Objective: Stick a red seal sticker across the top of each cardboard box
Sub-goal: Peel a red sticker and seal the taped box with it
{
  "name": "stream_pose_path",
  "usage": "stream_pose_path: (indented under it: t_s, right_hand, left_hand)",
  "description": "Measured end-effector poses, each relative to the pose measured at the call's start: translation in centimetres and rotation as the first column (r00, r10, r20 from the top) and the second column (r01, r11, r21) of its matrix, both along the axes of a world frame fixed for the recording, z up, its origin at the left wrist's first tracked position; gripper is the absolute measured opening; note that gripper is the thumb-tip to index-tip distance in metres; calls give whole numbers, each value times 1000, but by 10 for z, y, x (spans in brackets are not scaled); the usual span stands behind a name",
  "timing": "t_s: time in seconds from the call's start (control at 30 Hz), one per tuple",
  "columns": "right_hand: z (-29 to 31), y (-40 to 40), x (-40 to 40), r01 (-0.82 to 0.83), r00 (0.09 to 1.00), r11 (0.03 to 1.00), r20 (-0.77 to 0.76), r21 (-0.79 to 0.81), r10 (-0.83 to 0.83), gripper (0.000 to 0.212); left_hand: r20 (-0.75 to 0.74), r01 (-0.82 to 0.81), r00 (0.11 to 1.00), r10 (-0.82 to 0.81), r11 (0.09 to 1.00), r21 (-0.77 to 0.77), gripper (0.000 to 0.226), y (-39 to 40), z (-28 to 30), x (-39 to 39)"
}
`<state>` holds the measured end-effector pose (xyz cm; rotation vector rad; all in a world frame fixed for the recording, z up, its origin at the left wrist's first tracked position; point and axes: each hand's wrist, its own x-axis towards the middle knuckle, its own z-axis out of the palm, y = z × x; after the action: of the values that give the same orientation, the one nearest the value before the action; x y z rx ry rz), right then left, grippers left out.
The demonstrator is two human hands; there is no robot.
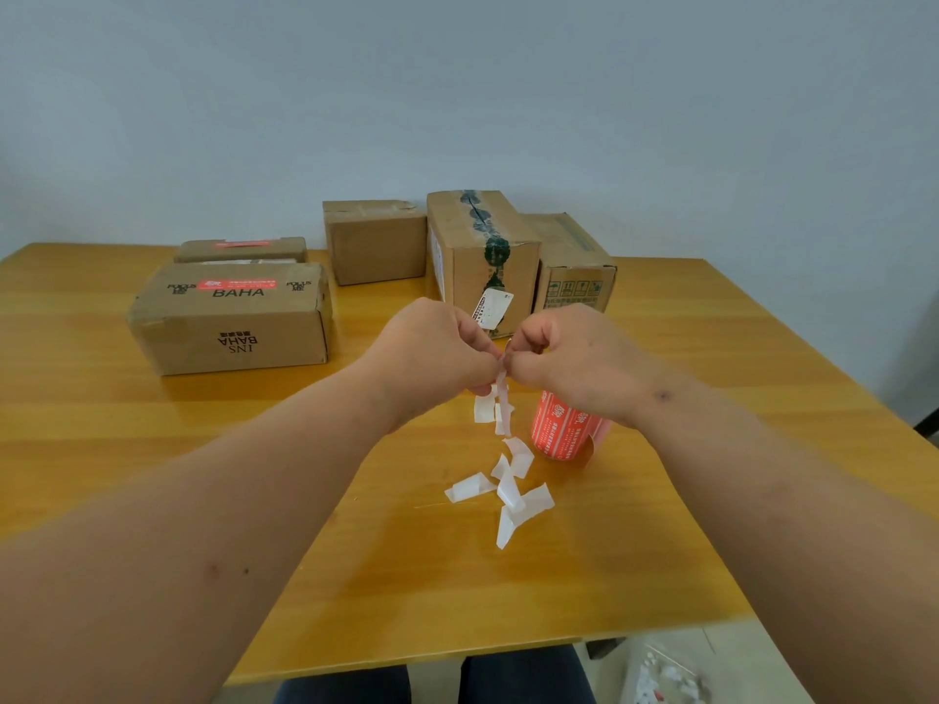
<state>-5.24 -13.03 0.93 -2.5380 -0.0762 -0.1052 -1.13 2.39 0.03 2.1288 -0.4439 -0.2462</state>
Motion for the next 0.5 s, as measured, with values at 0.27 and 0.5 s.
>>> stream_pose_path:
  t_s: [0.27,0.5]
  right_hand:
    - [-1,-1,3,11,1000,1000,4,-9,-11,22]
    - [-1,-2,1,41,999,998,7,-58,-40,21]
  left_hand:
    - [-222,-106,972,83,990,-96,5,-1,0,4]
    - [-368,-152,925,88,977,-148,8,1,-1,7]
